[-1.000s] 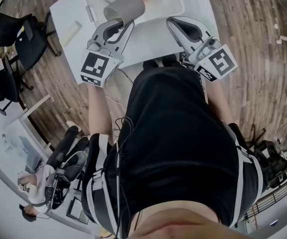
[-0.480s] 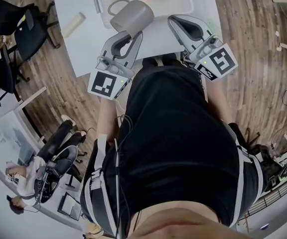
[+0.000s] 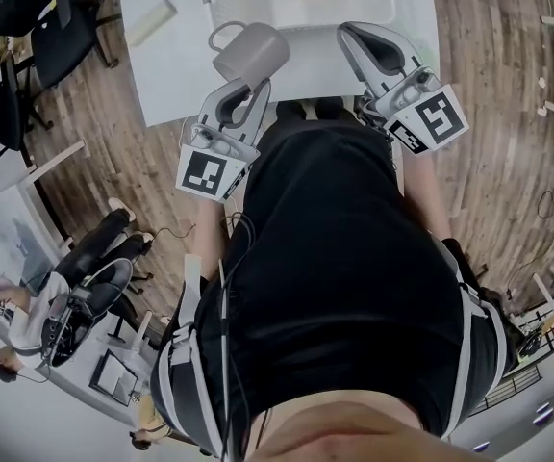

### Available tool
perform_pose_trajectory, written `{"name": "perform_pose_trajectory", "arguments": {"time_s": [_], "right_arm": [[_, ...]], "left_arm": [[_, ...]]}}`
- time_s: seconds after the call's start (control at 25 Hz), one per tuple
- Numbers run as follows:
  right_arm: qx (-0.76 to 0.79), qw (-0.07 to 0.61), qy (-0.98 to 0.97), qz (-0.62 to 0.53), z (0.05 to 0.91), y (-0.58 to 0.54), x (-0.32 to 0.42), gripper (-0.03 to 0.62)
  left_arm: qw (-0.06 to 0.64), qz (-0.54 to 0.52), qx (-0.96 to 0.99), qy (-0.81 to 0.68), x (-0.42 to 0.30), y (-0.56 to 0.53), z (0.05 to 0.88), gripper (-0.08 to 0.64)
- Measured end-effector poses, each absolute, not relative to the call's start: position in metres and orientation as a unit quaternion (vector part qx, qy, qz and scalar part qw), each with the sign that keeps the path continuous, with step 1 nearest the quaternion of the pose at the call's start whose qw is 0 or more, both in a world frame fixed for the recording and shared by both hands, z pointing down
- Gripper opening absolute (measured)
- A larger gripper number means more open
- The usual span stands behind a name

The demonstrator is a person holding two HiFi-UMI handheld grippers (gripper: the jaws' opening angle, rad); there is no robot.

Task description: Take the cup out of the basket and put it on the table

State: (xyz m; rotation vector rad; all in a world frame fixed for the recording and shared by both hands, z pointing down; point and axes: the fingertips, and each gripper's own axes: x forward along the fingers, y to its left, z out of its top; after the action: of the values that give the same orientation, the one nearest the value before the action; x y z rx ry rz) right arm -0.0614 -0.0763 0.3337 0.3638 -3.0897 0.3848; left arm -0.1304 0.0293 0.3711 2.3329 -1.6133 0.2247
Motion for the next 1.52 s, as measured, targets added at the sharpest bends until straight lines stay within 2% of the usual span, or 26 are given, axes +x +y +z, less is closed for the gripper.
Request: {"name": "perform_pose_trajectory", "arguments": {"time_s": [0.24,0.92,1.52], "right_arm": [[0.097,0.008,-0.987,0.125,0.339,-0.071,-0.071,0.018],[0.105,0.014,-0.985,0.132,0.344,-0.065,-0.072,0.018],[0.140,0.012,-0.980,0.142,0.353,-0.075,-0.055,0.018]], "left_arm": [[0.151,0.158,0.779,-0.587,-0.152,0.064,0.414,0.043],[0.292,0.402,0.680,-0.539,-0.237,0.101,0.591,0.043],[0.343,0.535,0.620,-0.460,-0.250,0.105,0.644,0.043]]}}
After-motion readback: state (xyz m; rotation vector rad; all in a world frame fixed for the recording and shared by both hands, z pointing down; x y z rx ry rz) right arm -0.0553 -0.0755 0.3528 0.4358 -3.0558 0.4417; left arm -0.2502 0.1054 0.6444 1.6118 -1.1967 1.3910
